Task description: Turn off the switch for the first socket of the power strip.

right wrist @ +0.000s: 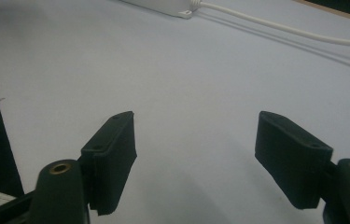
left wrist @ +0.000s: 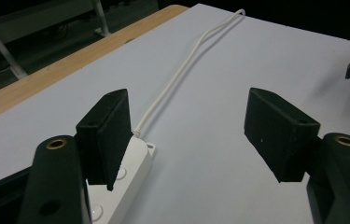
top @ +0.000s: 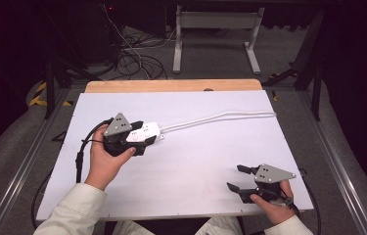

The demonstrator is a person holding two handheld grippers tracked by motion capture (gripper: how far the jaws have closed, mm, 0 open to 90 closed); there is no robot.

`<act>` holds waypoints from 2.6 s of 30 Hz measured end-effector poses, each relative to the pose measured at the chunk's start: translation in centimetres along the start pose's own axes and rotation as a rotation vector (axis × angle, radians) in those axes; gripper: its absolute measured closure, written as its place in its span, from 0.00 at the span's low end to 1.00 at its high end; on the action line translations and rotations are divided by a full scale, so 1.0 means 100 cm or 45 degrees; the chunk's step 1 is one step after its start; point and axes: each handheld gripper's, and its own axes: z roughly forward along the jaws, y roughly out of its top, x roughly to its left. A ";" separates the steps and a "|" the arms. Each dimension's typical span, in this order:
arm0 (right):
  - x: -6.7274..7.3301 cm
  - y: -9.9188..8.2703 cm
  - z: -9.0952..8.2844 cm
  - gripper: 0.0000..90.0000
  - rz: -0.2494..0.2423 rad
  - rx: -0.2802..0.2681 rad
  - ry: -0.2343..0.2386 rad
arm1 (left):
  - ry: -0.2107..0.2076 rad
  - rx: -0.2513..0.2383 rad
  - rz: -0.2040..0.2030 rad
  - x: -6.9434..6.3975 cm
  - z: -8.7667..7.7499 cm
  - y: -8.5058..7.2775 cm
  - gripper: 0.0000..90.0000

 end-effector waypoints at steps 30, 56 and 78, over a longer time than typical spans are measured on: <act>0.001 0.001 0.002 0.33 -0.011 0.007 0.005 | 0.024 0.071 -0.003 0.011 0.045 0.014 0.43; 0.001 0.000 0.003 0.33 -0.010 0.010 0.011 | 0.078 0.373 -0.110 0.045 0.068 -0.005 1.00; 0.001 0.001 0.003 0.33 -0.015 0.012 0.013 | 0.128 0.555 -0.135 0.053 0.085 -0.019 1.00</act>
